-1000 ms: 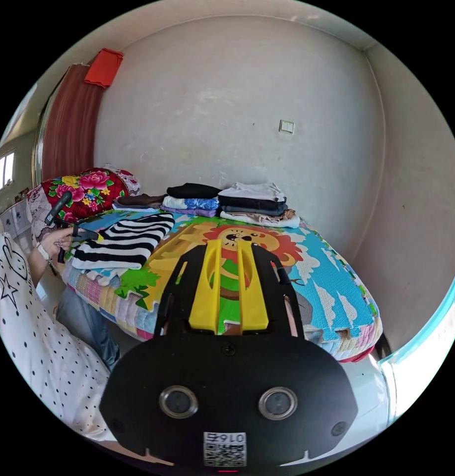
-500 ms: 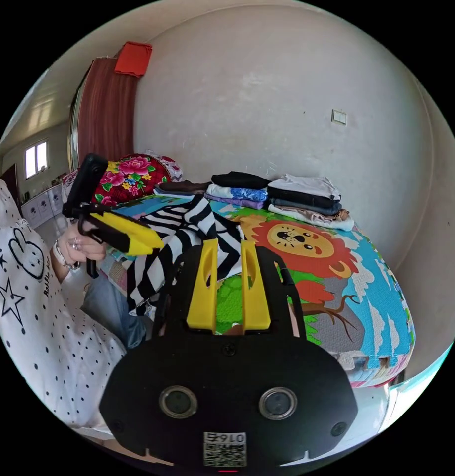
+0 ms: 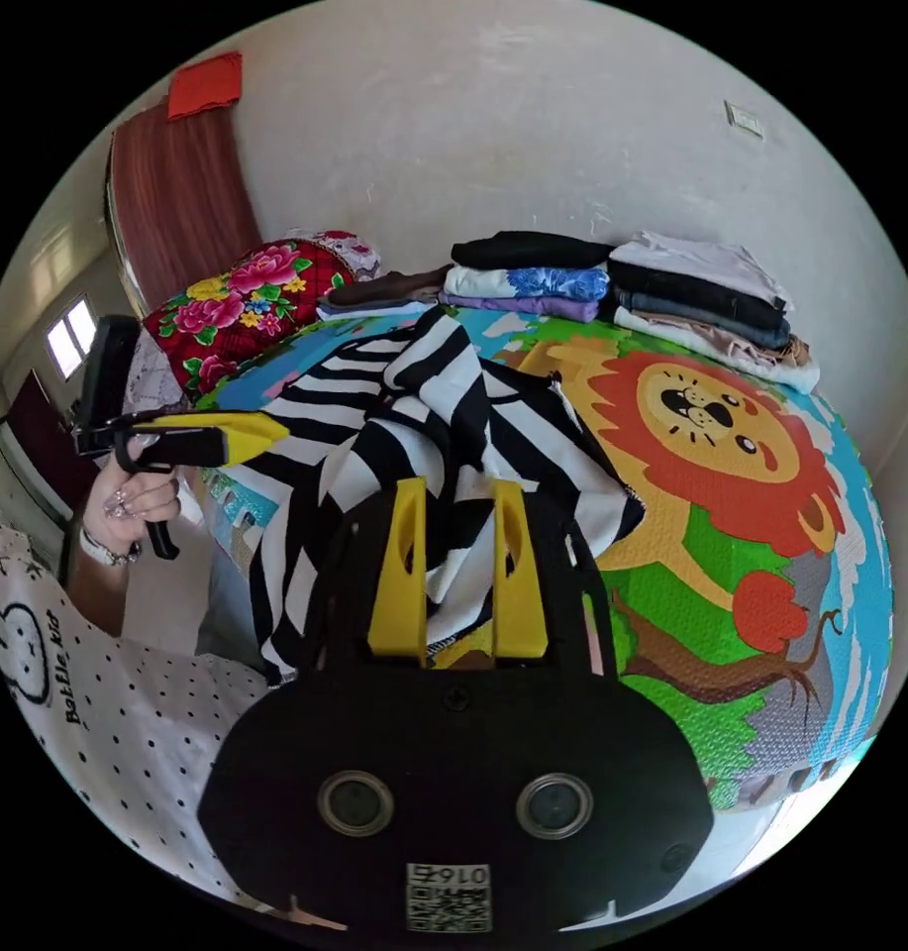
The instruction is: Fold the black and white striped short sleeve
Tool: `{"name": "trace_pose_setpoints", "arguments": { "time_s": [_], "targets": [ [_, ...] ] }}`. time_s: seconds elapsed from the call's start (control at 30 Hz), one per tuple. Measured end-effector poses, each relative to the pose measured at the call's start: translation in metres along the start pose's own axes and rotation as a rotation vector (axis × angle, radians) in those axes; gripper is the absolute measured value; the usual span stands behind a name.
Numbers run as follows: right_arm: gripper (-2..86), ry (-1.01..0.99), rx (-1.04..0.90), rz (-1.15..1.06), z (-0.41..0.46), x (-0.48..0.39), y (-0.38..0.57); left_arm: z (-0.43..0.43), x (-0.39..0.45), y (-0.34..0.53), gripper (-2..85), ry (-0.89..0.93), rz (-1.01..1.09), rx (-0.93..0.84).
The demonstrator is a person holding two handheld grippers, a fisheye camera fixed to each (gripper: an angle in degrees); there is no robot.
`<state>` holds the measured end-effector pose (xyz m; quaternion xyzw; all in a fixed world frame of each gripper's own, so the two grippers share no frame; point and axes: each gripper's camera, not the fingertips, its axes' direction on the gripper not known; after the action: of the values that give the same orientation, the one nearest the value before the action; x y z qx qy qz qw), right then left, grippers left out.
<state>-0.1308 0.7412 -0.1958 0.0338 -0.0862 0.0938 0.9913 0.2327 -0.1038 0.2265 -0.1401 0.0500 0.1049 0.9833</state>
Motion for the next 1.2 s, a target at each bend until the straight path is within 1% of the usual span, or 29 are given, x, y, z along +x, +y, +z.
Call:
{"name": "trace_pose_setpoints", "arguments": {
  "time_s": [0.03,0.07,0.13,0.17,0.23,0.3,0.37,0.4,0.47,0.53,0.57,0.63,0.67,0.73,0.77,0.8,0.83,0.87,0.93,0.97,1.07,1.13,1.2],
  "targets": [
    [2.9,-0.027,0.044,-0.054,-0.003,-0.011,-0.005,-0.007,0.002,0.003,6.5,-0.014,-0.002,0.014],
    [2.6,-0.050,0.073,-0.094,-0.006,-0.018,-0.007,-0.016,0.002,0.005,6.5,-0.025,-0.012,0.038],
    [1.7,-0.167,0.171,-0.277,-0.018,-0.051,-0.010,-0.031,0.002,0.009,6.7,-0.040,-0.032,0.091],
    [1.6,-0.199,0.181,-0.334,-0.020,-0.060,-0.009,-0.044,0.003,0.012,6.7,-0.063,-0.048,0.137],
    [1.5,-0.324,0.178,-0.577,-0.023,-0.095,-0.002,-0.064,0.006,0.018,6.8,-0.112,-0.071,0.214],
    [1.8,-0.410,0.152,-0.744,-0.021,-0.115,0.008,-0.081,0.013,0.023,6.7,-0.167,-0.063,0.275],
    [2.6,-0.480,0.100,-0.825,-0.016,-0.124,0.012,-0.091,0.025,0.027,6.4,-0.240,-0.017,0.287],
    [3.5,-0.501,0.088,-0.823,-0.014,-0.122,0.010,-0.092,0.028,0.027,6.5,-0.259,-0.008,0.271],
    [7.8,-0.507,0.125,-0.753,-0.018,-0.105,0.004,-0.086,0.034,0.027,7.4,-0.341,-0.005,0.178],
    [9.7,-0.460,0.234,-0.587,-0.027,-0.066,-0.007,-0.079,0.032,0.028,8.8,-0.382,-0.037,0.102],
    [9.8,-0.430,0.259,-0.529,-0.029,-0.054,-0.010,-0.074,0.029,0.030,9.5,-0.391,-0.058,0.058],
    [9.6,-0.247,0.279,-0.282,-0.027,-0.009,-0.023,-0.064,0.021,0.035,10.0,-0.391,-0.100,-0.009],
    [9.6,-0.194,0.265,-0.233,-0.024,0.001,-0.026,-0.057,0.016,0.038,10.3,-0.396,-0.133,-0.064],
    [9.9,0.020,0.156,-0.105,-0.009,0.036,-0.040,-0.047,0.012,0.044,10.7,-0.410,-0.153,-0.140],
    [10.0,0.062,0.124,-0.086,-0.005,0.043,-0.044,-0.041,0.013,0.048,10.6,-0.416,-0.150,-0.180],
    [10.3,0.125,0.059,-0.057,0.005,0.056,-0.053,-0.042,0.016,0.050,10.6,-0.432,-0.140,-0.167],
    [10.5,0.158,-0.005,-0.038,0.014,0.067,-0.062,-0.043,0.026,0.054,10.1,-0.464,-0.096,-0.150],
    [10.7,0.165,-0.033,-0.029,0.018,0.073,-0.067,-0.043,0.035,0.055,9.3,-0.510,-0.052,-0.171],
    [10.8,0.172,-0.133,-0.025,0.036,0.086,-0.086,-0.046,0.048,0.056,6.9,-0.533,0.001,-0.197],
    [10.7,0.173,-0.158,-0.027,0.041,0.088,-0.091,-0.049,0.054,0.057,3.9,-0.525,0.020,-0.219],
    [8.4,0.159,-0.327,-0.081,0.069,0.092,-0.105,-0.071,0.063,0.062,0.8,-0.478,0.034,-0.239],
    [3.2,0.159,-0.327,-0.206,0.066,0.077,-0.100,-0.097,0.065,0.070,0.2,-0.423,0.017,-0.197],
    [1.8,0.196,-0.307,-0.269,0.056,0.068,-0.089,-0.130,0.065,0.080,-0.1,-0.386,-0.016,-0.127]
  ]
}}
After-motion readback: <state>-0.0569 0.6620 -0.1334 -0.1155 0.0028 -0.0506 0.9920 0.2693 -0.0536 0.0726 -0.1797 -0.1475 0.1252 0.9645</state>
